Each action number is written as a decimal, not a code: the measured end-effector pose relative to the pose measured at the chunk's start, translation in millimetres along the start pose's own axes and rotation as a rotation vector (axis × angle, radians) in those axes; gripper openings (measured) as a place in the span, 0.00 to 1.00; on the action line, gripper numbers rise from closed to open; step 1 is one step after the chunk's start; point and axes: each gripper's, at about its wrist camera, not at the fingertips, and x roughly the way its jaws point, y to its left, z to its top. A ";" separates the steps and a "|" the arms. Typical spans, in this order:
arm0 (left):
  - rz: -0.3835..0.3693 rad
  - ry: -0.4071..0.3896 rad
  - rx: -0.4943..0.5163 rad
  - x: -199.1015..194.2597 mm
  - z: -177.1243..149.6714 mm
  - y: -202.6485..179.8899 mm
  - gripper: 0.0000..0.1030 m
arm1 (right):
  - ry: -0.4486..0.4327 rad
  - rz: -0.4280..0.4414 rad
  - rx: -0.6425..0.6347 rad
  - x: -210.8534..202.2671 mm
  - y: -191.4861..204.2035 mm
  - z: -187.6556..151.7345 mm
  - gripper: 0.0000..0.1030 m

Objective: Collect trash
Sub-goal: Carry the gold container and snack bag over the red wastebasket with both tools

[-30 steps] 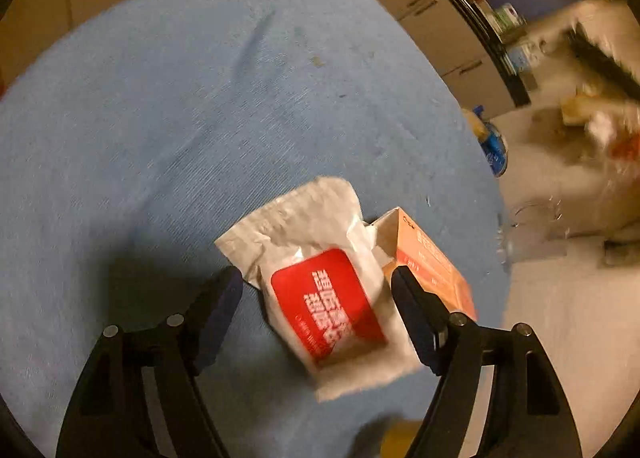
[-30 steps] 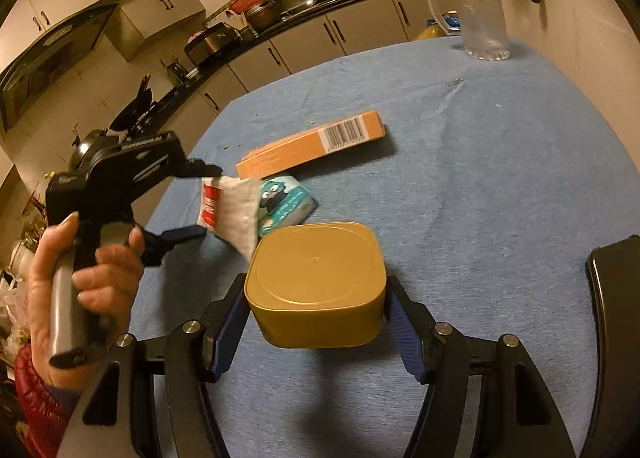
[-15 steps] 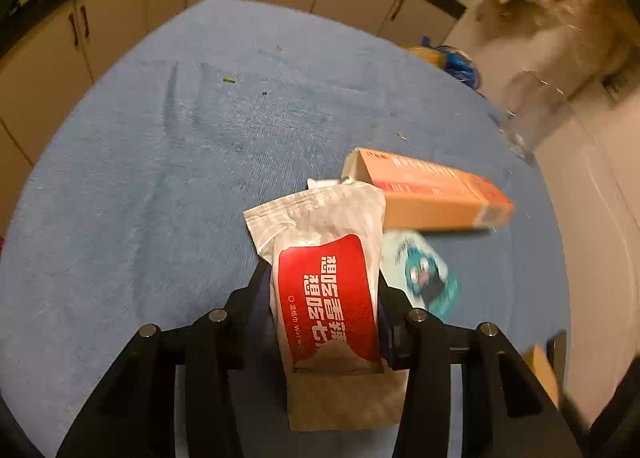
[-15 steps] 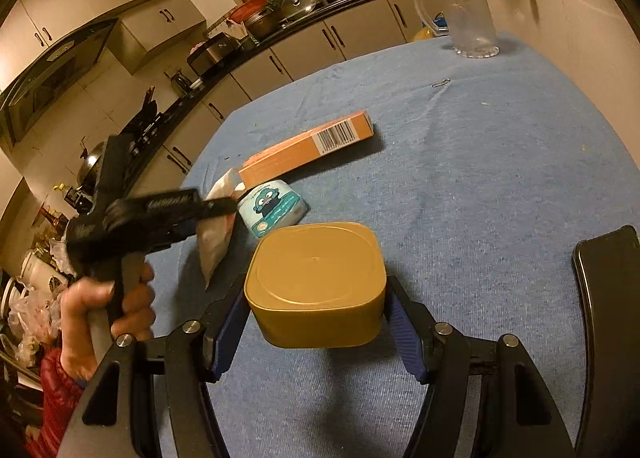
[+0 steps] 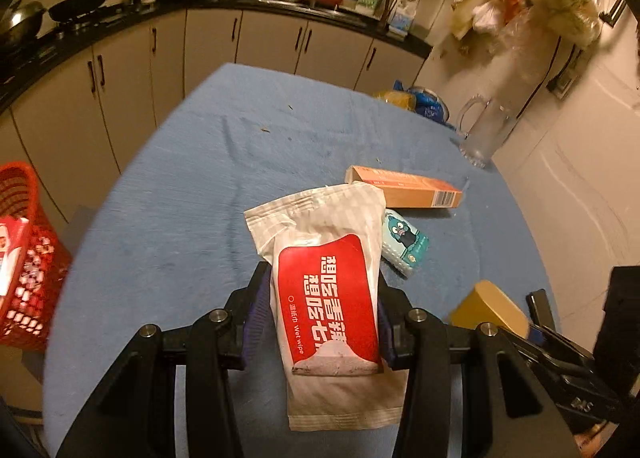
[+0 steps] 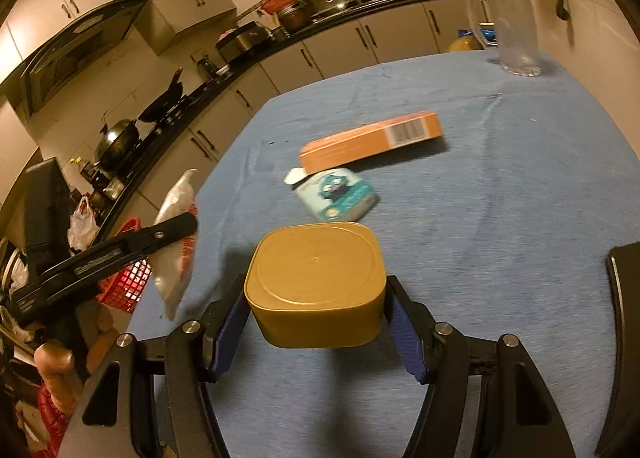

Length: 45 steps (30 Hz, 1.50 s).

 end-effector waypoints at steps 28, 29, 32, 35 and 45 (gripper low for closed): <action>0.188 -0.242 -0.275 -161.5 6.3 246.3 0.44 | 0.151 0.263 -0.265 108.2 246.5 31.8 0.68; 0.194 -0.243 -0.284 -162.0 6.8 254.3 0.44 | 0.161 0.283 -0.265 114.9 257.8 32.8 0.68; 0.207 -0.245 -0.323 -161.6 7.5 283.0 0.44 | 0.190 0.327 -0.263 135.4 287.3 35.1 0.68; 0.214 -0.242 -0.340 -156.3 6.0 302.4 0.44 | 0.215 0.354 -0.257 156.8 311.9 36.4 0.68; 0.191 -0.217 -0.381 -132.0 -8.3 339.6 0.49 | 0.295 0.360 -0.215 225.0 346.3 32.8 0.69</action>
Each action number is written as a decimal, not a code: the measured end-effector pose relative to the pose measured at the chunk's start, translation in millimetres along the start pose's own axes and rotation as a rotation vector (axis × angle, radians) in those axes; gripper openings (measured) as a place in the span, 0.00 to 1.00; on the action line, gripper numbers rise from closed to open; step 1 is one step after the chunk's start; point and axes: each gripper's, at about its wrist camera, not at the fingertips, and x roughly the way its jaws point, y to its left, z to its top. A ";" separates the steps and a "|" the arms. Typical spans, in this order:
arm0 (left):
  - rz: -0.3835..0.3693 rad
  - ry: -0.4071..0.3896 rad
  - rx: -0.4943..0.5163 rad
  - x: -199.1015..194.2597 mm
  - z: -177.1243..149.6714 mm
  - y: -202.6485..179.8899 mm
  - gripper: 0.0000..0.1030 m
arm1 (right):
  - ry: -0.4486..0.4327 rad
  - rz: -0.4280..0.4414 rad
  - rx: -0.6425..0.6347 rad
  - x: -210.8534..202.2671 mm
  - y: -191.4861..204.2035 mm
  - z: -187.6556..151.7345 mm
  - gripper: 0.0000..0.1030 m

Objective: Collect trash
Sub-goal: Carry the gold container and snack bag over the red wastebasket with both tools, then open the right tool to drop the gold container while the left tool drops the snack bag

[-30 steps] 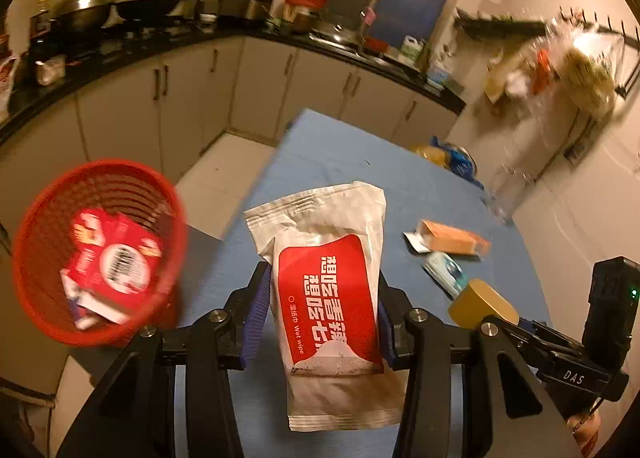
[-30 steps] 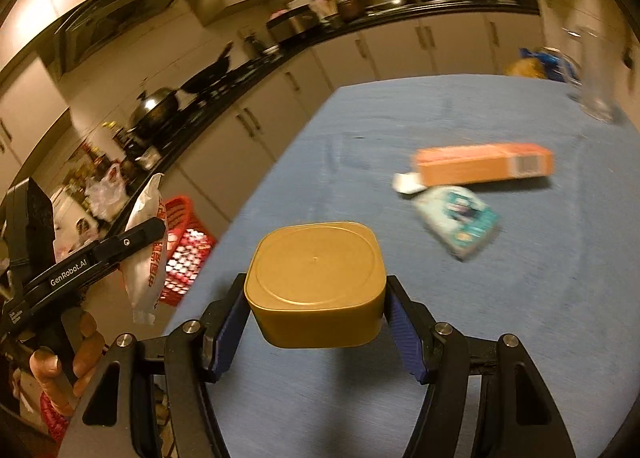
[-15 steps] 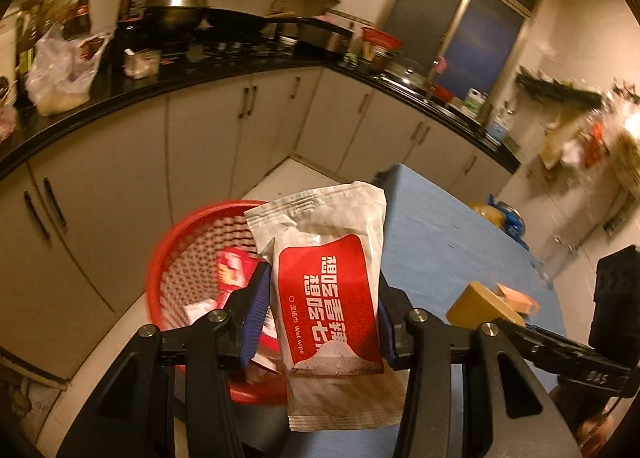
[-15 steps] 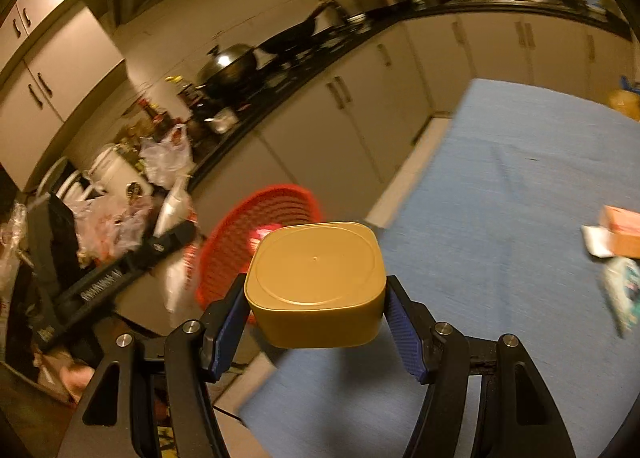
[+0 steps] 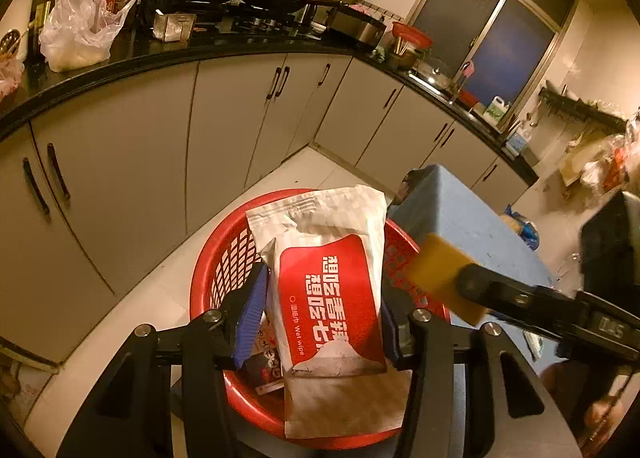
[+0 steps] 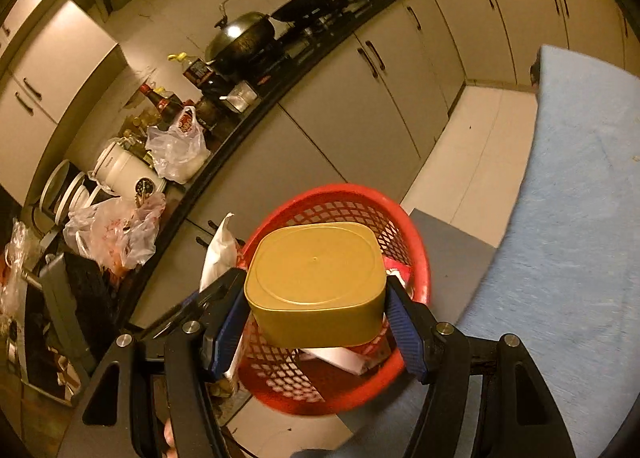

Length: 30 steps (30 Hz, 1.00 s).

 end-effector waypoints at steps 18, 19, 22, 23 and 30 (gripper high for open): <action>-0.042 0.019 -0.015 7.2 0.6 3.8 0.63 | -0.054 -0.002 0.026 -31.0 -6.5 -4.0 0.72; -0.039 0.015 -0.012 6.5 1.6 1.8 0.63 | -0.061 -0.001 0.031 -36.1 -8.0 -4.9 0.72; -0.041 0.015 -0.009 4.4 2.1 -5.2 0.63 | -0.076 0.000 0.040 -51.4 -13.7 -10.7 0.72; -0.041 0.013 -0.010 2.5 1.2 -7.8 0.63 | -0.080 0.000 0.043 -56.4 -15.7 -12.9 0.72; -0.068 0.004 0.019 -14.8 -7.0 -33.8 0.64 | -0.110 -0.010 0.065 -91.4 -37.1 -36.1 0.72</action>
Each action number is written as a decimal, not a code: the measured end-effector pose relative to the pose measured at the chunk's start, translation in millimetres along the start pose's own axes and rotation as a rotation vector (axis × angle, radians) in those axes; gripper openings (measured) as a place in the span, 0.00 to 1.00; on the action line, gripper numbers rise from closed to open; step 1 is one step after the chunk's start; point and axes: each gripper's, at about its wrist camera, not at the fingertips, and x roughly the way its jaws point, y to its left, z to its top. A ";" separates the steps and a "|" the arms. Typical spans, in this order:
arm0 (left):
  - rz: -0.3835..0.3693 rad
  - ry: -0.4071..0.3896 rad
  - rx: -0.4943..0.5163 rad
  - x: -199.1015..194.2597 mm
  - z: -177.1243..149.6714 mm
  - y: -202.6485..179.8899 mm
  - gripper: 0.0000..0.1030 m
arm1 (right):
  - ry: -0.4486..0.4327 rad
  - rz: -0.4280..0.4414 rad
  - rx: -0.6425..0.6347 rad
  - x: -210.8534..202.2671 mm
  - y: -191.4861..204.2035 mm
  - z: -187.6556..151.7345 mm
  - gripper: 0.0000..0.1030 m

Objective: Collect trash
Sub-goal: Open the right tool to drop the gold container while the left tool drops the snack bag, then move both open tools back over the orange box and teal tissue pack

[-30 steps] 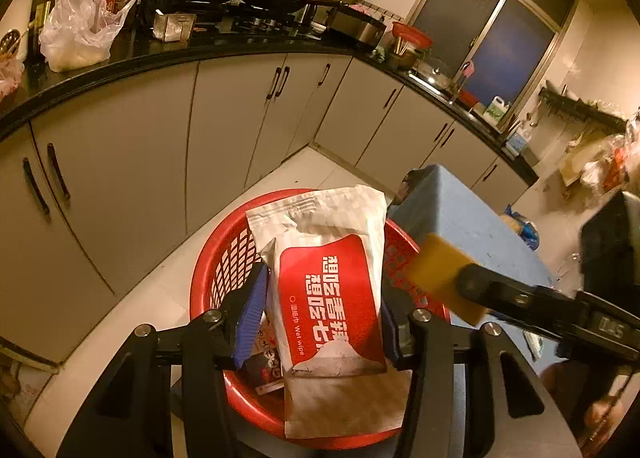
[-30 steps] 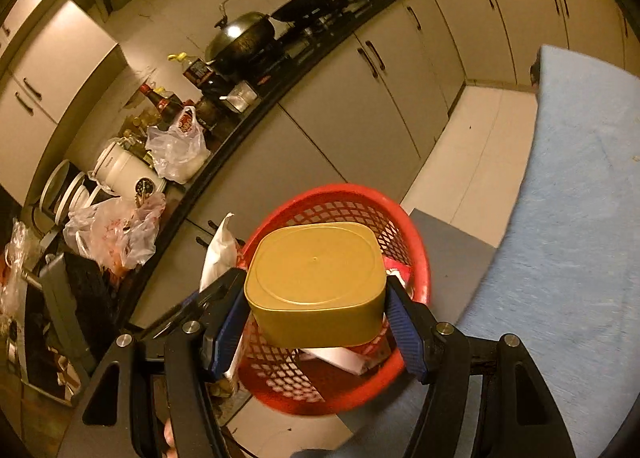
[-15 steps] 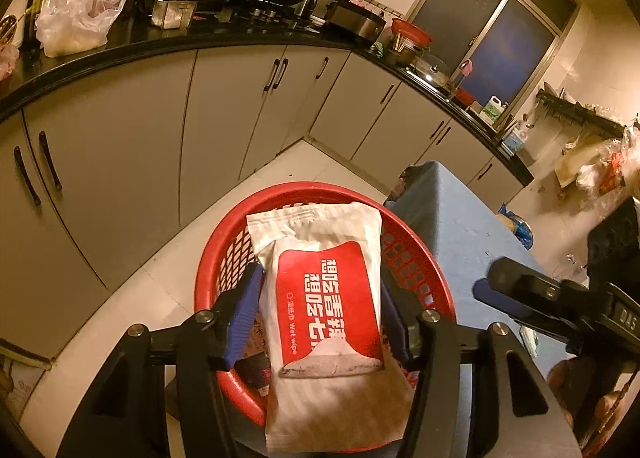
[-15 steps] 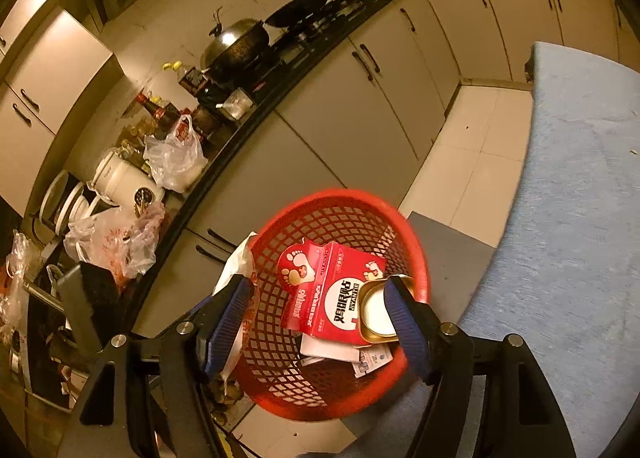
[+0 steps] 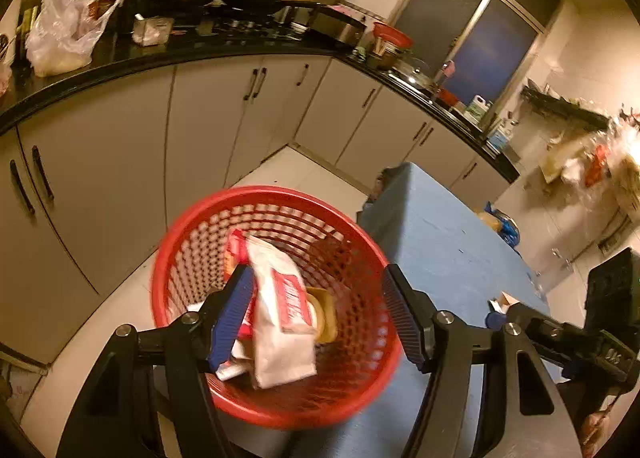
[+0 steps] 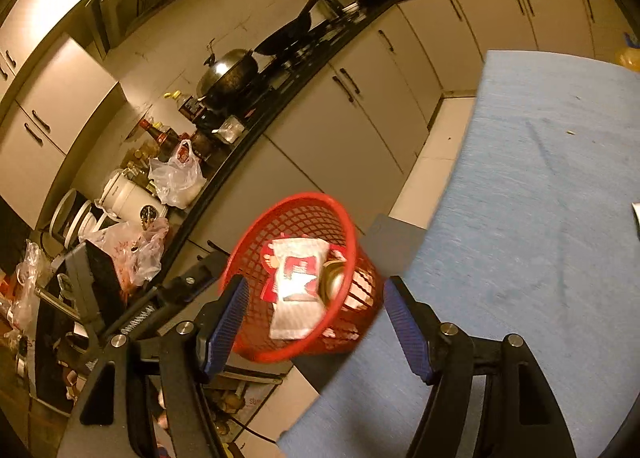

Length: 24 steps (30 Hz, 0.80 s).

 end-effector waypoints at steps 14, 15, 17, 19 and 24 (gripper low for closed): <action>-0.062 0.094 0.138 10.9 -67.1 -97.9 0.67 | -0.028 -0.044 0.074 -66.2 -71.3 -44.8 0.72; -0.064 0.104 0.144 13.6 -70.4 -103.3 0.67 | -0.033 -0.048 0.082 -70.6 -76.9 -46.9 0.72; -0.071 0.121 0.160 17.8 -79.6 -116.3 0.67 | -0.043 -0.052 0.101 -80.7 -88.9 -51.7 0.72; -0.075 0.136 0.184 21.4 -87.2 -128.7 0.67 | -0.055 -0.067 0.116 -91.9 -101.0 -57.5 0.72; -0.081 0.166 0.236 31.5 -107.3 -160.3 0.67 | -0.085 -0.097 0.159 -117.7 -128.7 -70.3 0.72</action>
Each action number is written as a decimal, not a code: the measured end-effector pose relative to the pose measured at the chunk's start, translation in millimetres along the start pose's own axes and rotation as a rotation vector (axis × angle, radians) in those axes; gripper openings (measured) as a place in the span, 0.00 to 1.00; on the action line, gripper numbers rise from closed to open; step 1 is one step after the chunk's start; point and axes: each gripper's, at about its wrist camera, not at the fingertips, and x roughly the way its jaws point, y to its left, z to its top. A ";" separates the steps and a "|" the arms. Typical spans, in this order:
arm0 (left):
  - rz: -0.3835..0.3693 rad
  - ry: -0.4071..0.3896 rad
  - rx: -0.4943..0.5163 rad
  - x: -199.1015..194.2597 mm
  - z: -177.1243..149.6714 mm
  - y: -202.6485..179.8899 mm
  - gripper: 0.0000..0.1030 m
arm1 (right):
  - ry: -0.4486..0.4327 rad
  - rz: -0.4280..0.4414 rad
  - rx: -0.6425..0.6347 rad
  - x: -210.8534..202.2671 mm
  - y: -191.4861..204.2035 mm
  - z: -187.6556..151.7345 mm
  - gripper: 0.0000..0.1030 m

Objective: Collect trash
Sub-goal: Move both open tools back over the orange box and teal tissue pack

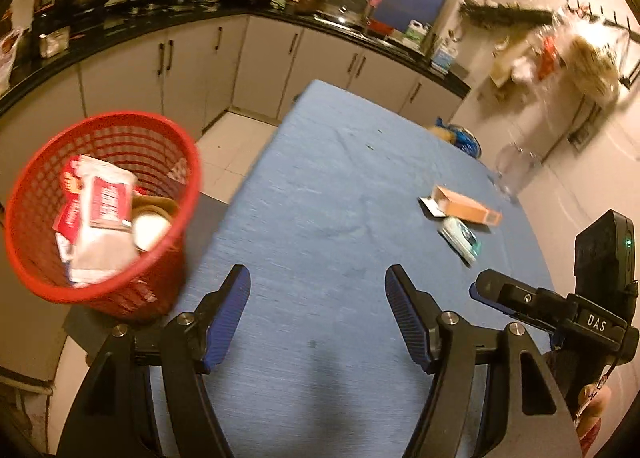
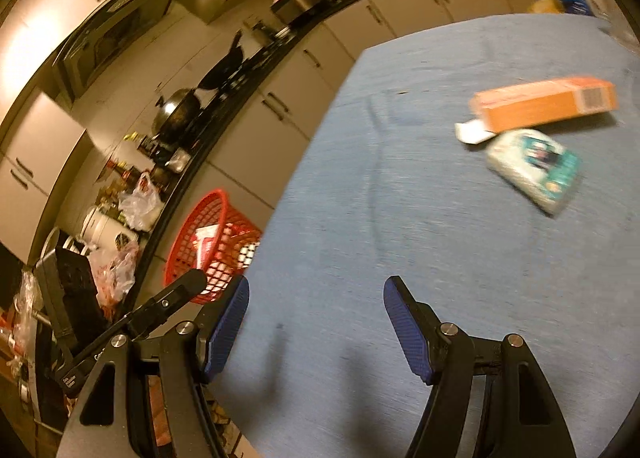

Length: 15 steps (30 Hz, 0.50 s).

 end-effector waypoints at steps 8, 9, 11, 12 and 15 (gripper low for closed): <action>0.041 0.030 0.140 24.0 -18.4 -65.5 0.67 | -0.047 -0.055 0.068 -38.3 -49.3 -5.2 0.72; 0.044 0.033 0.150 25.8 -20.4 -71.5 0.67 | -0.050 -0.063 0.074 -42.9 -55.5 -5.0 0.72; 0.047 0.042 0.175 30.3 -24.6 -84.4 0.67 | -0.056 -0.072 0.079 -49.9 -61.7 -3.5 0.72; 0.048 0.046 0.189 32.8 -26.7 -92.1 0.67 | -0.061 -0.077 0.083 -53.9 -64.6 -2.0 0.72; 0.051 0.053 0.215 36.9 -30.0 -106.0 0.67 | -0.077 -0.096 0.082 -67.2 -73.4 3.1 0.72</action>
